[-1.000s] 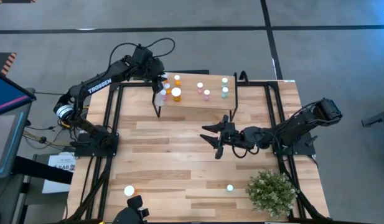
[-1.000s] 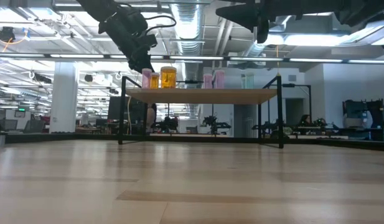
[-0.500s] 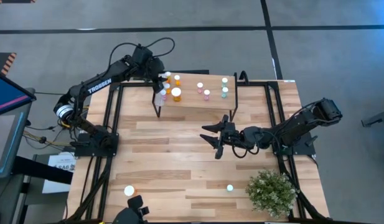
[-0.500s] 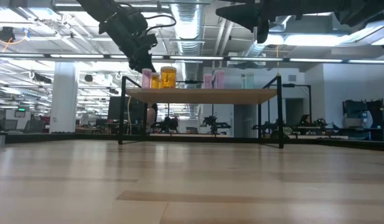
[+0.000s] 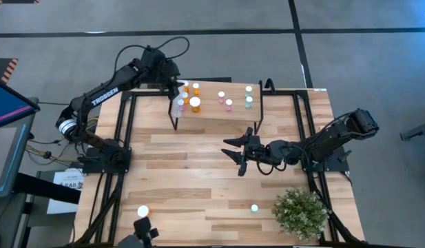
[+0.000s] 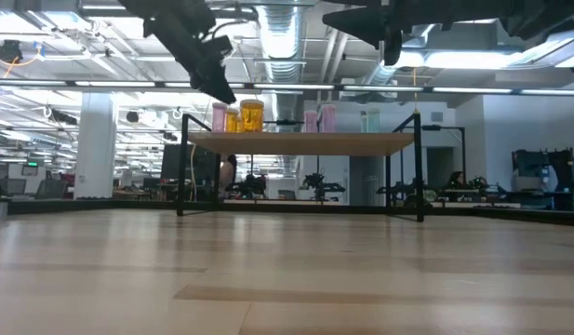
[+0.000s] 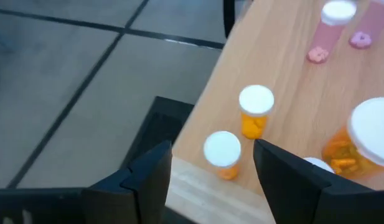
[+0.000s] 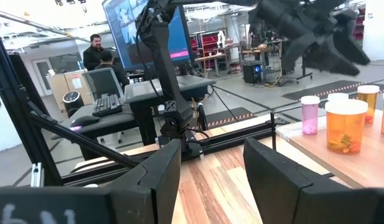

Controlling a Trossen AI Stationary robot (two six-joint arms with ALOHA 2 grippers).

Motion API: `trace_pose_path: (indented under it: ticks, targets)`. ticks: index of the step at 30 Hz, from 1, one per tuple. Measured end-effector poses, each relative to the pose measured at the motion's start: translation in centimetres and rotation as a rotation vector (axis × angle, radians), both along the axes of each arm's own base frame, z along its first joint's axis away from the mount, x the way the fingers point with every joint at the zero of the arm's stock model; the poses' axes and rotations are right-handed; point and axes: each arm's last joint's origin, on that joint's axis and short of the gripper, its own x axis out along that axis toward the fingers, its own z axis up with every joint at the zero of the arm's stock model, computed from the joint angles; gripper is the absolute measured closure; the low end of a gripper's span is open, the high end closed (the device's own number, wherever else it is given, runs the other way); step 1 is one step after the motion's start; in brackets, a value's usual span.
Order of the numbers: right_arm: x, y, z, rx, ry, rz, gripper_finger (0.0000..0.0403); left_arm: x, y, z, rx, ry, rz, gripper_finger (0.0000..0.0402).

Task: Pick and place medicine bottles onto shelf by color
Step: Put the blue pill bottle on the shelf

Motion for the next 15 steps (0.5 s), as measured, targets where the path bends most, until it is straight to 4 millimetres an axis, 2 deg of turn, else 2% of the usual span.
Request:
trace_pose_path:
  ticks: [4, 8, 11, 15]
  targets:
    - [0.0, 0.0, 0.0, 0.0, 0.001, 0.0, 0.0207, -1.2, -1.3, 1.9, 0.045, -0.033, -0.002, 0.0186]
    - [-0.1, 0.3, 0.0, -0.017, 0.008, 0.008, 0.0207, -2.9, -3.5, 3.9, 0.043, -0.129, -0.056, 0.0186]
    - [-0.3, 0.7, 0.3, -0.063, 0.012, 0.017, 0.0207, -4.1, -5.6, 4.2, 0.025, -0.234, -0.14, 0.0188]
    - [-0.2, 1.3, 2.4, -0.09, 0.035, 0.035, 0.0207, -5.3, -8.6, 3.4, 0.052, -0.334, -0.178, 0.0199]
